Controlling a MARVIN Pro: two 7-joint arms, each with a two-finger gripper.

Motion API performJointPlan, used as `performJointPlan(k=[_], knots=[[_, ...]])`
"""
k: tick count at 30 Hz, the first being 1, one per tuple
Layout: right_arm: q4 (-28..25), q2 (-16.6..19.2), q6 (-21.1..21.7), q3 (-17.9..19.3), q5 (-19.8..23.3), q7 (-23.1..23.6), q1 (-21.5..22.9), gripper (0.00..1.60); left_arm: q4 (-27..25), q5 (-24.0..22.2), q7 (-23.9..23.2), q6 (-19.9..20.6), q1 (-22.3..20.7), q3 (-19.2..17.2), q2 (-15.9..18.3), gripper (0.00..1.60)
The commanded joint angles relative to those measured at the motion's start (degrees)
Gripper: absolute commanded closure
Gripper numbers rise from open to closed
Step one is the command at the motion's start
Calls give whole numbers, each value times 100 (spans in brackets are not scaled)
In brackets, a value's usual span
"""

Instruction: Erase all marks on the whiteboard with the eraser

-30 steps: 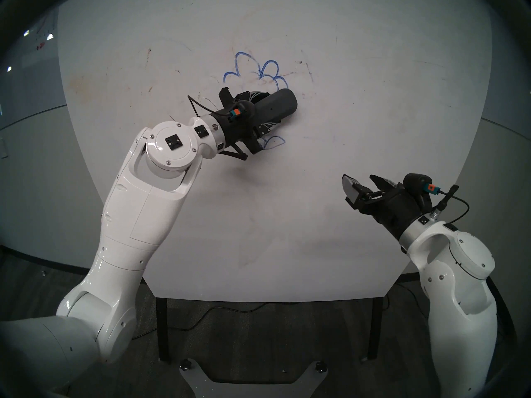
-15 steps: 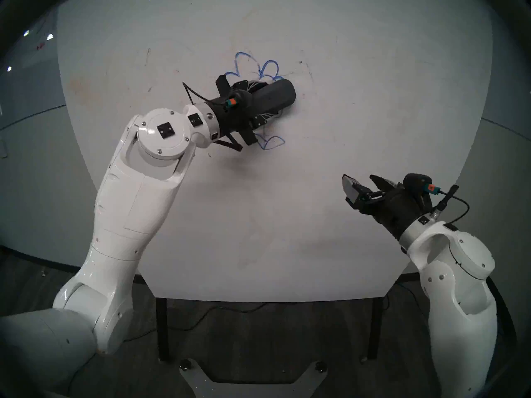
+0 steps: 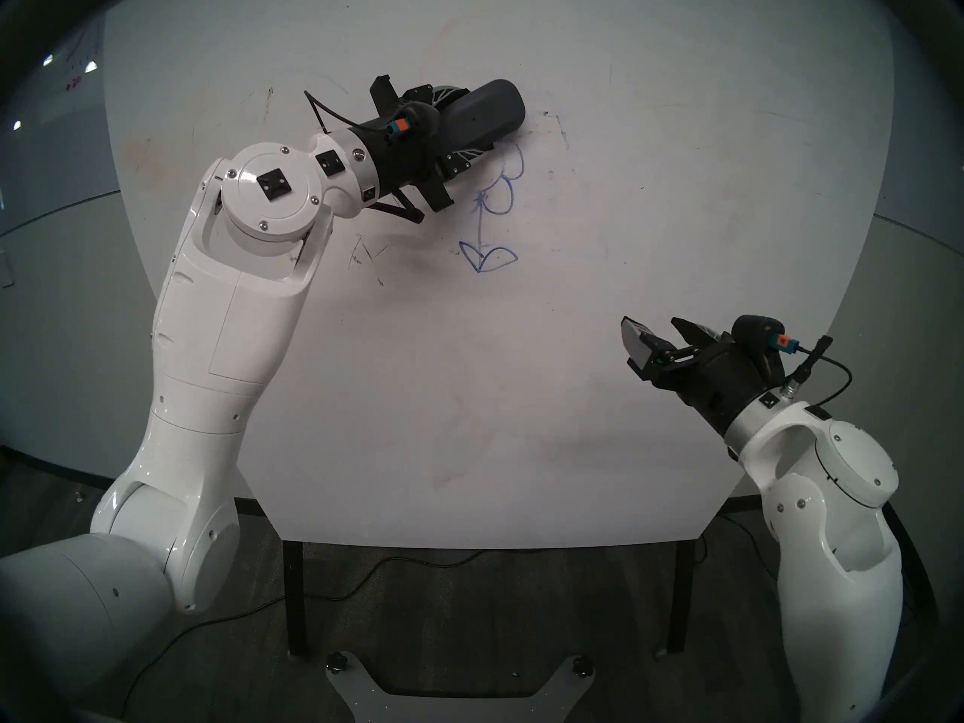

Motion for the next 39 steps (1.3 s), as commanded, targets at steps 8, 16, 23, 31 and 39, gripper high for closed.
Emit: performJointPlan(k=[8, 16, 23, 31, 39], knots=[[-88, 15, -7, -1, -1, 13, 21, 0, 501, 14, -182, 411, -328, -344, 137, 160], [-85, 14, -8, -1, 0, 13, 22, 0, 495, -99, -326, 446, -21, -349, 219, 160], [-82, 14, -9, -2, 0, 14, 24, 0, 377, -163, -405, 427, 336, -312, 310, 160], [-80, 14, -9, -2, 0, 14, 24, 0, 220, -173, -431, 377, 730, -238, 402, 160], [-80, 14, -9, -2, 0, 14, 24, 0, 170, -184, -417, 368, 1067, -232, 449, 160]])
